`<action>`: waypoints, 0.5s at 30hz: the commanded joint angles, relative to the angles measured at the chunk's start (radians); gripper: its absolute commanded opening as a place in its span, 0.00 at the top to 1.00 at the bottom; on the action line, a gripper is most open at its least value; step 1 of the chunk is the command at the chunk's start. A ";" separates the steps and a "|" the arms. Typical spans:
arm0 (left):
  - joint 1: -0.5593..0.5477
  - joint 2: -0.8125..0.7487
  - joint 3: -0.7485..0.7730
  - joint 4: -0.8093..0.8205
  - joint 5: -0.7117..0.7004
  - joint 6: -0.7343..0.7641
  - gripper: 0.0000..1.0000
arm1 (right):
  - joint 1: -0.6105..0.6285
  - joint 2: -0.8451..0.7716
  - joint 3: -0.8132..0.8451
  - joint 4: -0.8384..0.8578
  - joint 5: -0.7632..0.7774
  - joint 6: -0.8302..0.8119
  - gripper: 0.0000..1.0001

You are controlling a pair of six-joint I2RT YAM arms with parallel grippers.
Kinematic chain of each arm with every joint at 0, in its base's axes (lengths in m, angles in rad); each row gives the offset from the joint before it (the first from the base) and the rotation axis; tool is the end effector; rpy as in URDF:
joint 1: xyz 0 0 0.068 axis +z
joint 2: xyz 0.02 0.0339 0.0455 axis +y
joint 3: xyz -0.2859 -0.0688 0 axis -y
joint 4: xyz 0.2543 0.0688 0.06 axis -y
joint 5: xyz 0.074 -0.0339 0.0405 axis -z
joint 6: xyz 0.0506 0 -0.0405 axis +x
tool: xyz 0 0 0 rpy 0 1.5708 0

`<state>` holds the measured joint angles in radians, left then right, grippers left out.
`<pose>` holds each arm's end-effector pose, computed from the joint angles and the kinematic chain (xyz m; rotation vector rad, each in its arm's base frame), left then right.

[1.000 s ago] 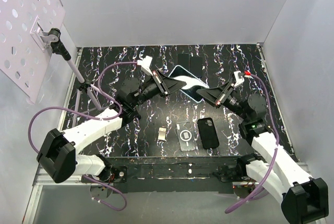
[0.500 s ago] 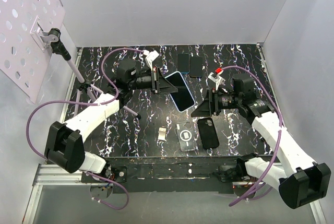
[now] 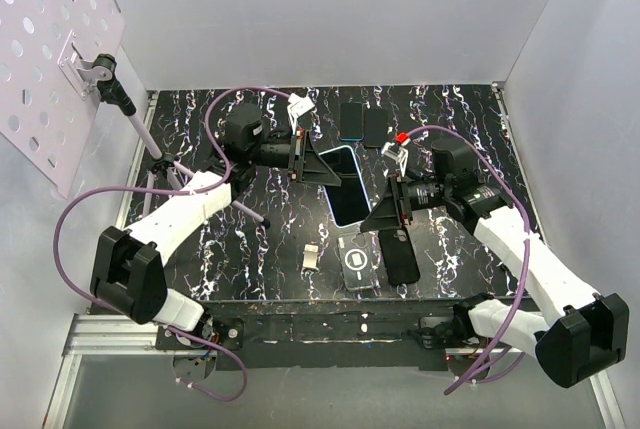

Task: Take the phone out of the phone case
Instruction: Pick up the phone at the center of the board, then remove the phone case from the phone.

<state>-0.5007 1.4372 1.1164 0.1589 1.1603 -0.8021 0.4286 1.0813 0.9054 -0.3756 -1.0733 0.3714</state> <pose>0.2717 -0.2016 0.3584 0.7224 1.9337 -1.8691 0.1908 0.1361 0.3290 -0.7519 2.0626 1.5949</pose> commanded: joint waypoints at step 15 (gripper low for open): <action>0.005 0.029 -0.009 0.791 0.256 -0.593 1.00 | 0.209 -0.086 0.033 0.275 0.027 -0.267 0.99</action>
<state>-0.4908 1.4654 1.1221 0.4313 1.3659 -0.9642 0.5777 1.0534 0.9333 -0.2947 -1.0706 0.2317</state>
